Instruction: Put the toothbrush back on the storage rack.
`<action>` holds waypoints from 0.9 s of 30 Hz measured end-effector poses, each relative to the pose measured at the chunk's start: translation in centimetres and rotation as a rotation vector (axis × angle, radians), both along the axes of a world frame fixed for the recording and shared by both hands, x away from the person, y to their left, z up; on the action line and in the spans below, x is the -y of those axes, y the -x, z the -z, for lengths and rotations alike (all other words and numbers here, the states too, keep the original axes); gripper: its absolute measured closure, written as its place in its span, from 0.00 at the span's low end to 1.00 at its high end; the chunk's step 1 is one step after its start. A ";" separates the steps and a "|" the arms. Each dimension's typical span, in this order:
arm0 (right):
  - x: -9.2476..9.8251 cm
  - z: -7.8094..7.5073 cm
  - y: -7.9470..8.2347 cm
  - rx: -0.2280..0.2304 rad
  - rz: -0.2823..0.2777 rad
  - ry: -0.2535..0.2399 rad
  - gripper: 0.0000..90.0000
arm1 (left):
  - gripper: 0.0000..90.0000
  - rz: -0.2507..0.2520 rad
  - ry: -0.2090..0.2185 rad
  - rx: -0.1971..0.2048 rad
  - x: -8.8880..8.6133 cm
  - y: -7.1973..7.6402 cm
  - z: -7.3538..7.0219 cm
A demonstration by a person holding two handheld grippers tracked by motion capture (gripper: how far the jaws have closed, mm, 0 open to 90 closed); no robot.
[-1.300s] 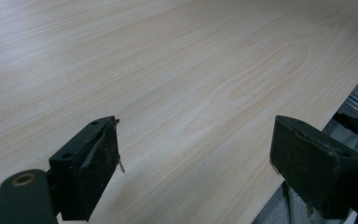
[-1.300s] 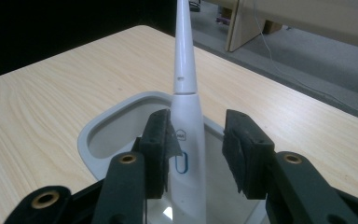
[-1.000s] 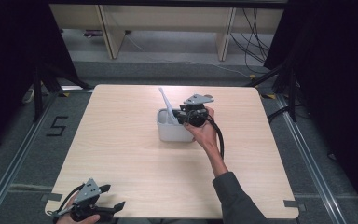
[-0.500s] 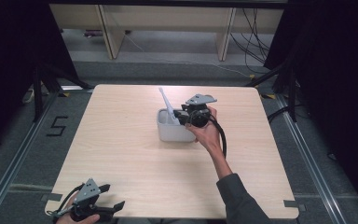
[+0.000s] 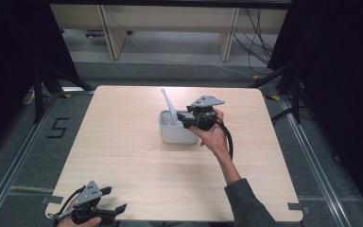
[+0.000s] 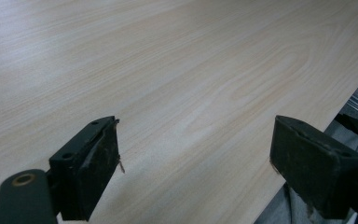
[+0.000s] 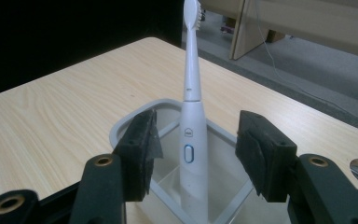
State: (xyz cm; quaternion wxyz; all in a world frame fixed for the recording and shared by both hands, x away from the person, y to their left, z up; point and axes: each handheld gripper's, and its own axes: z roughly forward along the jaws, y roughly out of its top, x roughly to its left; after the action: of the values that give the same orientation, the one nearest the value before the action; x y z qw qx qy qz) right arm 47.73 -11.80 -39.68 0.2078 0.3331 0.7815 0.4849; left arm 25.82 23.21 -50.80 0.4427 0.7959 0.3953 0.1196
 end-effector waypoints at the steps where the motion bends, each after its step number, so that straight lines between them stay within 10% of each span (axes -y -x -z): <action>1: 0.1 -0.1 0.2 -0.004 0.000 0.015 0.54 | 0.17 0.000 -0.001 0.000 0.0 0.0 0.0; 27: 1.9 -0.6 2.3 0.007 -0.013 0.014 0.46 | 0.17 -0.001 -0.002 0.000 0.0 0.0 0.0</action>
State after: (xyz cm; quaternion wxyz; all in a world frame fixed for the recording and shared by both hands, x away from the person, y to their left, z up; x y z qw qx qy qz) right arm 45.44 -13.67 -39.04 0.2097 0.3250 0.7863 0.4818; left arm 25.83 23.21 -50.81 0.4419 0.7961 0.3956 0.1203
